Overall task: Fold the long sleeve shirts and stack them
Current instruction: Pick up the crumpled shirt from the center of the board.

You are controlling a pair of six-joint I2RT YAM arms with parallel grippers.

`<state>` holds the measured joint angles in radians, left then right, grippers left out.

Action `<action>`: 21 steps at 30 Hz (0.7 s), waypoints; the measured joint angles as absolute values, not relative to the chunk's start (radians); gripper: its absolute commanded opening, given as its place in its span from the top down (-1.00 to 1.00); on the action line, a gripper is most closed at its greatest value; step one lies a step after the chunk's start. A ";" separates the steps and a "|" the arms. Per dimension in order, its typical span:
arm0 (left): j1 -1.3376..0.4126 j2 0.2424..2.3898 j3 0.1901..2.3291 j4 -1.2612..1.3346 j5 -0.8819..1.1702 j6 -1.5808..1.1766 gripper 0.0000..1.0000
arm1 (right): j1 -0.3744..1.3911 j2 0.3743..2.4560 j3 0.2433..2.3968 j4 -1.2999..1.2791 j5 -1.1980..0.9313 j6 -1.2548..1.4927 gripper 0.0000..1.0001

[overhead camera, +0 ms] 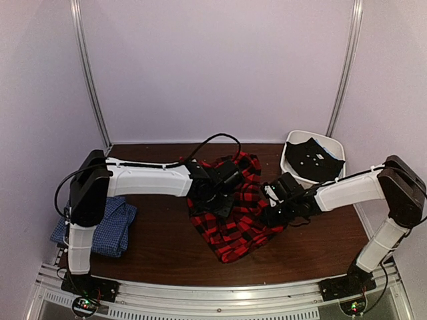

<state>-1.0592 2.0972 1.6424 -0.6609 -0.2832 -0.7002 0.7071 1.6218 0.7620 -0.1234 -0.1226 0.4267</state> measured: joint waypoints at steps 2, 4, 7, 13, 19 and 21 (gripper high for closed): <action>-1.059 2.115 1.649 -0.656 -0.272 -0.698 -0.27 | 0.714 1.622 0.763 -0.124 -0.126 0.431 0.81; -1.059 2.136 1.662 -0.655 -0.264 -0.700 -0.38 | 0.717 1.622 0.768 -0.126 -0.128 0.433 0.96; -1.058 2.166 1.681 -0.651 -0.257 -0.699 -0.49 | 0.719 1.620 0.781 -0.136 -0.130 0.436 1.00; -1.047 2.216 1.739 -0.653 -0.260 -0.698 -0.60 | 0.723 1.567 0.783 -0.154 -0.136 0.453 1.00; -1.028 2.260 1.794 -0.656 -0.290 -0.702 -0.21 | 0.726 1.532 0.786 -0.160 -0.146 0.467 1.00; -1.018 2.263 1.796 -0.656 -0.296 -0.704 -0.01 | 0.730 1.527 0.786 -0.163 -0.149 0.472 1.00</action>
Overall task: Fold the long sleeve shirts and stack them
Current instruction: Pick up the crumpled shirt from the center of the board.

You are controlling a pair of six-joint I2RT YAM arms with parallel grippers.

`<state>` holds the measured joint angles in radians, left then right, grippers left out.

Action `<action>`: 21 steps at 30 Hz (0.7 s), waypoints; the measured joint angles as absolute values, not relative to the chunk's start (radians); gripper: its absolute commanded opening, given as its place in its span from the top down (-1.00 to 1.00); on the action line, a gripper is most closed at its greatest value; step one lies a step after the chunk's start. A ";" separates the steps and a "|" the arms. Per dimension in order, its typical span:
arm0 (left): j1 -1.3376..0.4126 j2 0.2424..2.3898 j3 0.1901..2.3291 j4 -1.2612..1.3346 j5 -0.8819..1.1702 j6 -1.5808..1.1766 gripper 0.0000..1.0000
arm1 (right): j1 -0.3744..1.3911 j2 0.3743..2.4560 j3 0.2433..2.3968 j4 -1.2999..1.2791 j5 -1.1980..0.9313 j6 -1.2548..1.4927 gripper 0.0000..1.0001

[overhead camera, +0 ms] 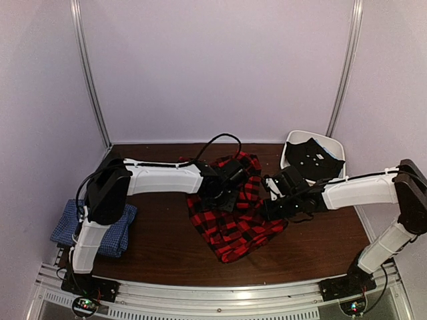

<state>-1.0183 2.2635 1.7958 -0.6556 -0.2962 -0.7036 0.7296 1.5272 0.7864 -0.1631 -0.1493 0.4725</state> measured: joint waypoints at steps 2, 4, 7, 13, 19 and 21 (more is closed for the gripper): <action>-1.009 2.264 1.796 -0.656 -0.301 -0.705 0.16 | 0.734 1.521 0.786 -0.167 -0.149 0.475 1.00; -1.003 2.264 1.796 -0.656 -0.308 -0.706 0.34 | 0.734 1.512 0.786 -0.173 -0.149 0.476 1.00; -1.001 2.264 1.795 -0.657 -0.315 -0.706 0.52 | 0.735 1.498 0.790 -0.188 -0.139 0.476 1.00; -1.001 2.246 1.758 -0.654 -0.319 -0.710 0.79 | 0.735 1.493 0.828 -0.222 -0.099 0.472 1.00; -1.000 2.177 1.674 -0.655 -0.330 -0.726 0.89 | 0.729 1.490 0.860 -0.256 -0.059 0.466 1.00; -0.995 2.135 1.641 -0.657 -0.337 -0.731 0.91 | 0.719 1.482 0.874 -0.277 -0.036 0.460 1.00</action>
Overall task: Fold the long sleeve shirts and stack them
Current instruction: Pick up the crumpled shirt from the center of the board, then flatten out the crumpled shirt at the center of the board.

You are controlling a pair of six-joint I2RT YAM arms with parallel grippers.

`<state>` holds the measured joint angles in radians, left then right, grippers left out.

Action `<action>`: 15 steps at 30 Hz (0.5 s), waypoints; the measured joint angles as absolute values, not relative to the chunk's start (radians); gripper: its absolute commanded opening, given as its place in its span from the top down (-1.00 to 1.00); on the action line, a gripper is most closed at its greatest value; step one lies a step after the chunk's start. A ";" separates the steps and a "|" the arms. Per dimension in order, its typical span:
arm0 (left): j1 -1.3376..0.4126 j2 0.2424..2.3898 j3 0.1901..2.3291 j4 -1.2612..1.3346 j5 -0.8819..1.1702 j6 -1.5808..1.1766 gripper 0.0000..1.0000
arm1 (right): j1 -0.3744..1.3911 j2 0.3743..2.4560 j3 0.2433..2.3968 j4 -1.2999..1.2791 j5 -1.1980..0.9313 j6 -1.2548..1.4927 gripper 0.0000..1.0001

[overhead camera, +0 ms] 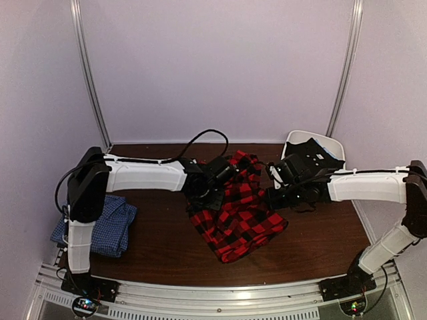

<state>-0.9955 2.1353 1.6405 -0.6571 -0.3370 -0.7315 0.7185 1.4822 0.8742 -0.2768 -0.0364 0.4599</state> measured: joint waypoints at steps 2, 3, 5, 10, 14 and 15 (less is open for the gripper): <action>-0.981 2.075 1.596 -0.657 -0.339 -0.735 0.92 | 0.695 1.471 0.897 -0.302 -0.012 0.450 1.00; -0.968 2.040 1.573 -0.658 -0.340 -0.736 0.92 | 0.680 1.465 0.911 -0.313 0.001 0.443 1.00; -0.931 1.974 1.536 -0.660 -0.342 -0.735 0.92 | 0.645 1.454 0.941 -0.335 0.022 0.432 1.00; -0.732 1.789 1.472 -0.662 -0.358 -0.711 0.93 | 0.521 1.425 1.051 -0.383 0.076 0.385 1.00; -0.582 1.728 1.479 -0.666 -0.360 -0.663 0.93 | 0.400 1.430 1.170 -0.416 0.112 0.345 1.00; -0.540 1.721 1.490 -0.670 -0.359 -0.647 0.93 | 0.366 1.436 1.208 -0.421 0.121 0.336 1.00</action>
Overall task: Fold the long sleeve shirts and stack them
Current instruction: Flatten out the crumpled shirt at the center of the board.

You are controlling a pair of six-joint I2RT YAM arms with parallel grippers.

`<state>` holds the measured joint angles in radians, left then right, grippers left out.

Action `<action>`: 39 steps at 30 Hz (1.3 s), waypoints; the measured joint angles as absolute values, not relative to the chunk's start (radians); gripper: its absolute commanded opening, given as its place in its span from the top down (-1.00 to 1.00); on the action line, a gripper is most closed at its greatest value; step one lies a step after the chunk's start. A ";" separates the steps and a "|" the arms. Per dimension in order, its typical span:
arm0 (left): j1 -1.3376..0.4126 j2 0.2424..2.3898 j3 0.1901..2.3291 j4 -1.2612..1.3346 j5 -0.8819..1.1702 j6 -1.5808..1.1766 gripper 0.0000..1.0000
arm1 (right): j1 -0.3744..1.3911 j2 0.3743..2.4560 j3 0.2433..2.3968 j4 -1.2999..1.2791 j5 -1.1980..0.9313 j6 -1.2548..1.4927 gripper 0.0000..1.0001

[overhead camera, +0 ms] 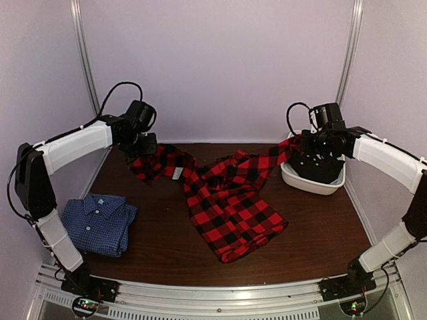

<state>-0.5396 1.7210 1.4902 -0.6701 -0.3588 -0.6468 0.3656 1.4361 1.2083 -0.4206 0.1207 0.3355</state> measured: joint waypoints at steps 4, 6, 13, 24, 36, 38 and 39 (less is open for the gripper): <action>-0.377 1.721 1.592 -0.694 -0.355 -0.577 0.93 | 0.247 1.504 1.406 -0.446 0.144 0.301 1.00; -0.317 1.723 1.652 -0.706 -0.350 -0.548 0.94 | 0.200 1.545 1.502 -0.459 0.149 0.290 1.00; -0.166 1.772 1.815 -0.723 -0.323 -0.477 0.95 | 0.074 1.699 1.814 -0.525 0.156 0.263 1.00; 0.014 1.876 1.824 -0.773 -0.250 -0.442 0.95 | -0.018 1.837 2.078 -0.600 0.139 0.249 1.00; -0.008 1.971 1.827 -0.768 -0.115 -0.398 0.49 | 0.032 1.921 1.997 -0.616 0.033 0.237 0.37; -0.041 1.989 1.827 -0.765 -0.107 -0.392 0.31 | 0.060 1.922 1.960 -0.609 0.023 0.237 0.17; -0.061 1.997 1.827 -0.764 -0.103 -0.390 0.22 | 0.075 1.921 1.934 -0.603 0.020 0.233 0.08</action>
<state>-0.0612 1.9968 1.8267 -0.7639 -0.1028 -0.3904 0.0746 1.9209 1.9339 -0.6025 0.0200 0.2333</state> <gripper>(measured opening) 0.275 0.339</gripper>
